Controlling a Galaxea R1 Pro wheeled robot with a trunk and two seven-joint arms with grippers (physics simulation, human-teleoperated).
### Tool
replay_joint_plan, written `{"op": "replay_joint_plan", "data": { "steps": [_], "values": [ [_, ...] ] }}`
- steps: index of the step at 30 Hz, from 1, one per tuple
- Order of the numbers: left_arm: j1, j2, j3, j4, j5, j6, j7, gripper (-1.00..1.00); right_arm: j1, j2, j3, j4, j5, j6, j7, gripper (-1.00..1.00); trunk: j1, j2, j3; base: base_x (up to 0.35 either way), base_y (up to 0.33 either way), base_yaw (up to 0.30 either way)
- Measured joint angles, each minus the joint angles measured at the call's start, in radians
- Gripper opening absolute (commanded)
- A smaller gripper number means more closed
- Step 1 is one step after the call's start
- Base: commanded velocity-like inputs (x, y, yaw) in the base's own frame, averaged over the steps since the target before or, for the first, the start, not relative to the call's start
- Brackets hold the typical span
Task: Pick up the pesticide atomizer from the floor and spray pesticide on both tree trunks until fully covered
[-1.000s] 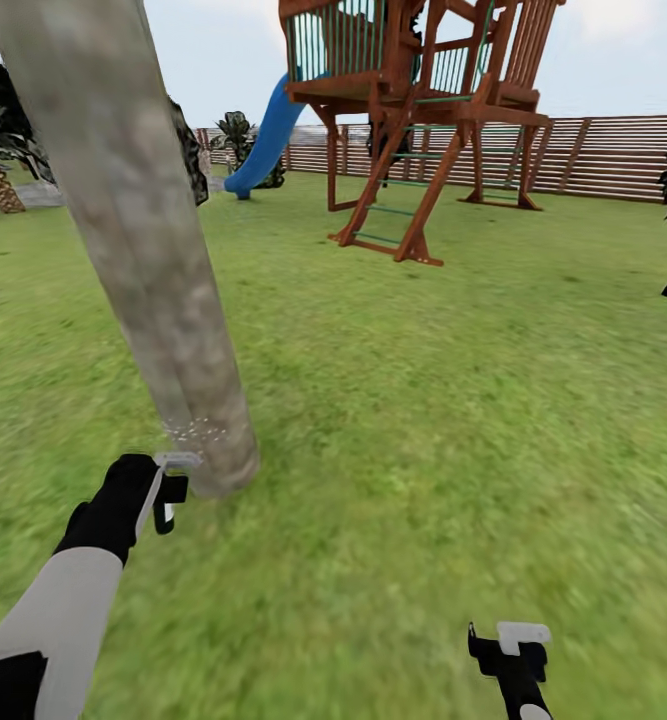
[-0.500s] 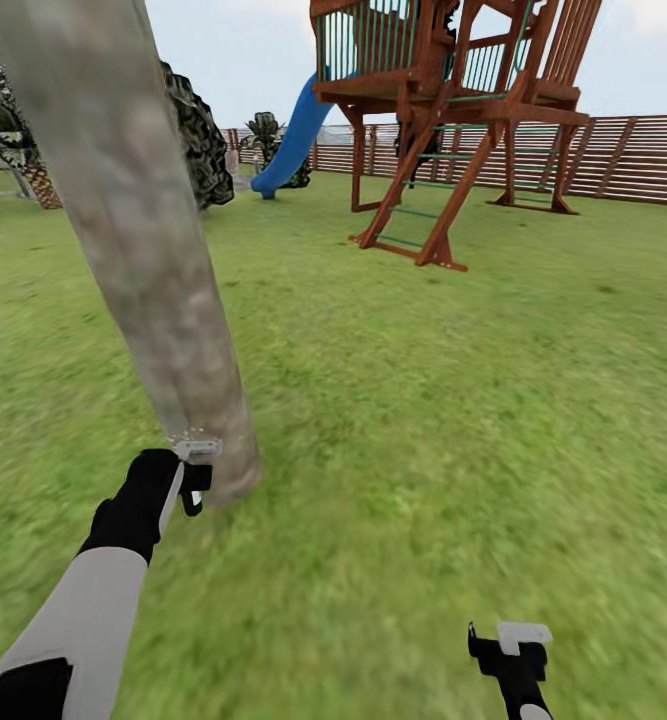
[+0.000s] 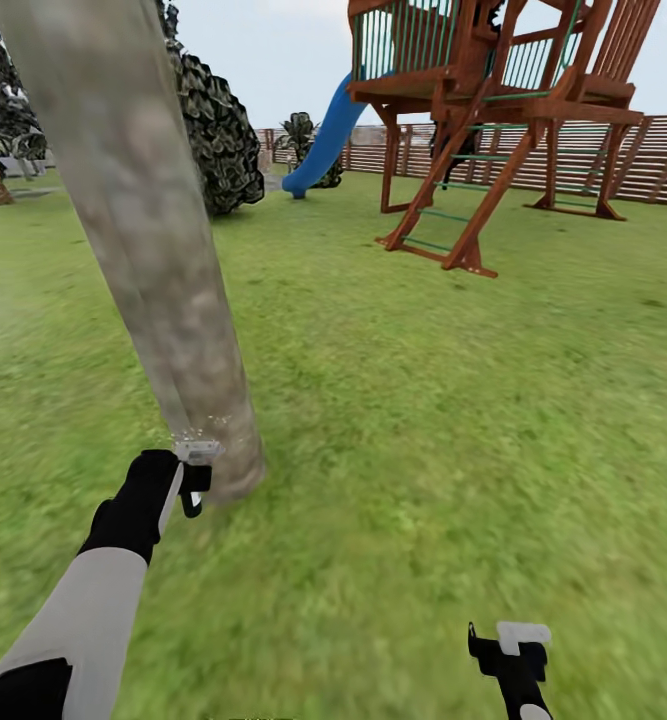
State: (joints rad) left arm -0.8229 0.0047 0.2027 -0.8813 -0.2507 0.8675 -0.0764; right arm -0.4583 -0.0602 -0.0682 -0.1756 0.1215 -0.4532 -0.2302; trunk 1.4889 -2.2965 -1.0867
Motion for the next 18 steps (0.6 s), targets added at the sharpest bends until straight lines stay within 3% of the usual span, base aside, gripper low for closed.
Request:
{"op": "replay_joint_plan", "data": {
  "steps": [2,11,12,13,14,15,18],
  "values": [
    [0.000,0.000,0.000,0.001,0.000,0.000,0.000,-1.00,0.000,0.000,0.000,0.000,0.000,0.000,0.000,1.00,0.000,0.000,0.000,0.086,-0.274,0.216],
    [0.006,0.004,-0.001,0.016,-0.005,0.000,0.000,-1.00,0.000,-0.001,0.000,0.000,0.000,0.000,-0.001,1.00,0.000,0.000,0.000,0.063,-0.275,0.009],
    [0.016,0.010,0.003,0.016,-0.008,-0.001,0.000,-1.00,0.000,-0.001,0.000,0.000,0.000,0.000,-0.001,1.00,0.000,0.000,0.000,0.000,-0.277,0.000],
    [0.045,0.038,0.061,0.015,-0.009,-0.005,-0.002,-1.00,0.000,0.000,0.000,0.000,0.000,0.000,-0.001,1.00,0.000,0.000,0.000,0.049,-0.277,0.000],
    [0.057,0.056,0.074,0.017,-0.029,-0.007,-0.002,-1.00,0.000,0.000,0.000,0.000,0.000,0.000,-0.001,1.00,0.000,0.000,0.000,0.093,-0.275,0.047],
    [0.061,0.058,0.073,0.017,-0.005,-0.007,-0.002,-1.00,0.000,0.000,0.000,0.000,0.000,0.000,-0.001,1.00,0.000,0.000,0.000,0.126,-0.269,0.142],
    [0.067,0.032,0.071,0.017,0.003,-0.007,-0.002,-1.00,0.000,0.000,0.000,0.000,0.000,0.000,-0.001,1.00,0.000,0.000,0.000,0.187,-0.234,0.240]
  ]
}}
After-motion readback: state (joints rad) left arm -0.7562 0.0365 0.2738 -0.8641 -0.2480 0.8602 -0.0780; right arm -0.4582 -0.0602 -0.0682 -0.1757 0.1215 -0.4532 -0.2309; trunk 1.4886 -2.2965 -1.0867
